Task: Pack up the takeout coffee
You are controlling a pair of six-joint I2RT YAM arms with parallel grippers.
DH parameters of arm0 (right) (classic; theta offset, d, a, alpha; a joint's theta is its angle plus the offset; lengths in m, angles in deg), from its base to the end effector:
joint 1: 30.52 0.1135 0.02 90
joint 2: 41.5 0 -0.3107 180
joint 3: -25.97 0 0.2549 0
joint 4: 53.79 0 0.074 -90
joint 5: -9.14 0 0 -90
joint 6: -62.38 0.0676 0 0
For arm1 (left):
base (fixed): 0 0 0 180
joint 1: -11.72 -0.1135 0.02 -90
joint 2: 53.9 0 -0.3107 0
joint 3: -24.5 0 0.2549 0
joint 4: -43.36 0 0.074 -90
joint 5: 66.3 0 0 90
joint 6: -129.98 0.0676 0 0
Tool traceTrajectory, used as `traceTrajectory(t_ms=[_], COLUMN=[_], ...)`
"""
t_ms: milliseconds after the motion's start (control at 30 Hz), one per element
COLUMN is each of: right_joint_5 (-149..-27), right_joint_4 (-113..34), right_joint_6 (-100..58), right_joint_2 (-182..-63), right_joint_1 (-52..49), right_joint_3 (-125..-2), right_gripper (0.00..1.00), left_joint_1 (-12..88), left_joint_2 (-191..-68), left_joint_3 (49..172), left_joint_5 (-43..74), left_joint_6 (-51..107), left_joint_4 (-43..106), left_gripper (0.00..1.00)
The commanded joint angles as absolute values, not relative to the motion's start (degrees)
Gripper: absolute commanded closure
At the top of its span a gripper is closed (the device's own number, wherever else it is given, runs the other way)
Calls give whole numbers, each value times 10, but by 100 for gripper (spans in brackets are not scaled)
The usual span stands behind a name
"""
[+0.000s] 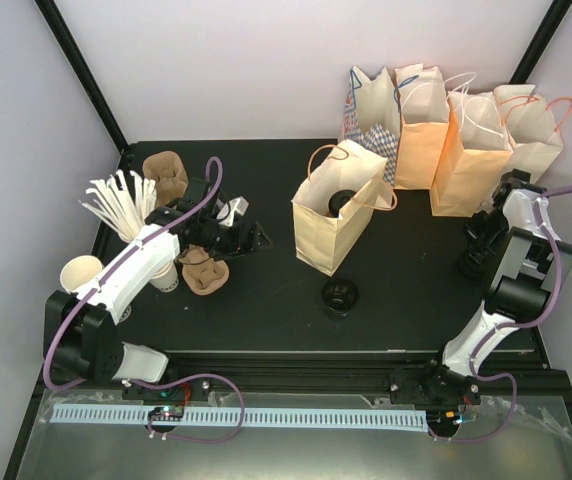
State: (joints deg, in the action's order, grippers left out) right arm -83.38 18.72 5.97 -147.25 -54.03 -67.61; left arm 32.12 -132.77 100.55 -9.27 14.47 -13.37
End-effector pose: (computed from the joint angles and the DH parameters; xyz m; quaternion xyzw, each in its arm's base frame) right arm 0.3374 -0.1435 0.2179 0.4764 0.8777 0.0260 0.0443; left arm 0.2504 -0.1324 0.2931 0.0332 0.9276 -0.3503 0.1251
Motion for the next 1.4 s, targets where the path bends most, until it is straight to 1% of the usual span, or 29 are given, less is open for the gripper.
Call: traceTrajectory(t_ms=[0,200,233,433,533,667,800,900,1133,1367], right_joint_5=[-858,-894,-901,-951,-955,-948,-974,-969,-904,-798], right_joint_4=[206,219,222,221,228,230,202,185,165,158], right_joint_6=[49,21,12,-19,-18,7,26,43,79,77], right_joint_2=[-1424,-1382,-1372,-1265,-1206,-1127,-1042,-999,-984,-1069], right_joint_1=[-540,-536,-532,-465,-400,-272,-159,-87,62,181], right_joint_3=[-681,-671,-669,-625,-595,-552,-494,-457,-446,-490], right_gripper=[93,93,97,97,96,96,96,96,97,98], left_joint_1=[328,336,338,351,360,374,395,417,449,451], left_joint_2=[-1330,-1327,-1326,-1323,-1321,-1309,-1298,-1288,-1276,-1280], left_joint_3=[1021,1018,1018,1017,1011,986,963,940,891,880], left_joint_5=[-105,-106,-106,-103,-106,-119,-128,-134,-171,-208], left_joint_6=[149,145,144,144,149,150,140,116,35,-2], left_joint_4=[-130,-125,-125,-126,-132,-128,-121,-99,-25,13], left_gripper=[1,1,1,1,1,2,3,3,3,3])
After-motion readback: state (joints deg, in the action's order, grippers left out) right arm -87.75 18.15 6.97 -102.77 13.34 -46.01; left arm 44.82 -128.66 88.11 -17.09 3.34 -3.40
